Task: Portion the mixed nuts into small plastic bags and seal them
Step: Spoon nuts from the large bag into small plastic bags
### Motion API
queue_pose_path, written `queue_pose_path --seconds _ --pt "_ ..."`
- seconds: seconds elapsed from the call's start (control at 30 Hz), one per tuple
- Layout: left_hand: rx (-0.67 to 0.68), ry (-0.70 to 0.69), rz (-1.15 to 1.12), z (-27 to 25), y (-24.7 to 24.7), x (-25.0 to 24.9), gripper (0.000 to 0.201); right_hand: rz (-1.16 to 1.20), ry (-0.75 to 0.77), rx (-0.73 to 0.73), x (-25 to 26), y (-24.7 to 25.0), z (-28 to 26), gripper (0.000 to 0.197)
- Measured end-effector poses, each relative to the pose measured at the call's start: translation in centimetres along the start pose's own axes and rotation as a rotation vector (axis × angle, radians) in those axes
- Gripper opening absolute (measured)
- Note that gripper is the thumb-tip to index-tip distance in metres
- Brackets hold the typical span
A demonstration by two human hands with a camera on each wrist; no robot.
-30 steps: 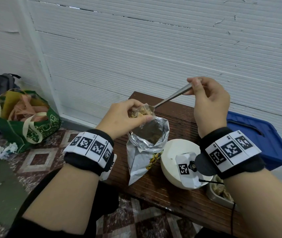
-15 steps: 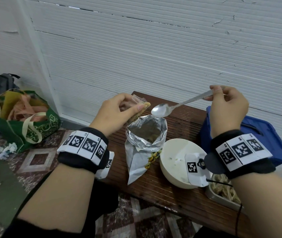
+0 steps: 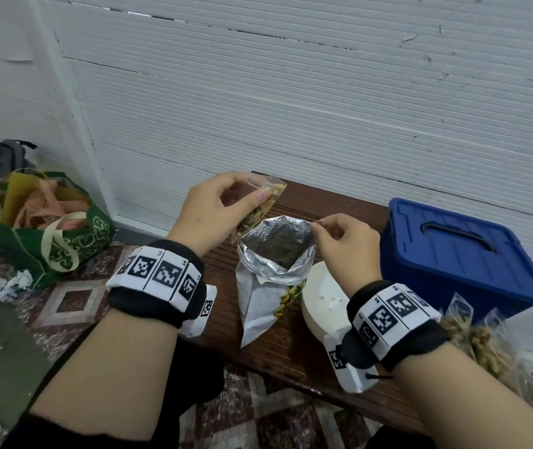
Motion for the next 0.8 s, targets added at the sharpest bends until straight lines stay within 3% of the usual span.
queue_pose_path --seconds 0.17,0.3,0.47,0.6,0.8 --pt "-0.042 -0.031 0.027 0.1 0.1 -0.4 0.007 0.011 -0.045 0.041 -0.3 -0.3 0.1 0.015" --pt "-0.067 -0.067 0.010 -0.1 0.1 -0.7 0.021 0.043 -0.070 0.059 -0.3 -0.1 0.3 0.014" --pt "-0.046 -0.046 -0.067 -0.4 -0.4 -1.8 0.014 0.119 -0.079 0.085 -0.6 0.6 0.1 0.010" --pt "-0.019 -0.039 -0.135 -0.7 -1.5 -2.8 0.029 0.171 -0.080 0.072 -1.2 1.8 -0.4 0.005" --pt "0.038 -0.050 -0.176 -1.3 -4.1 -4.9 0.017 0.260 -0.139 0.013 -3.4 4.3 -1.4 0.009"
Point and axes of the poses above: each hand's wrist, its own z-axis towards the middle knuckle, its own y-axis out of the back of the hand, x = y × z, the point moved 2 cm from there along z, towards the middle knuckle
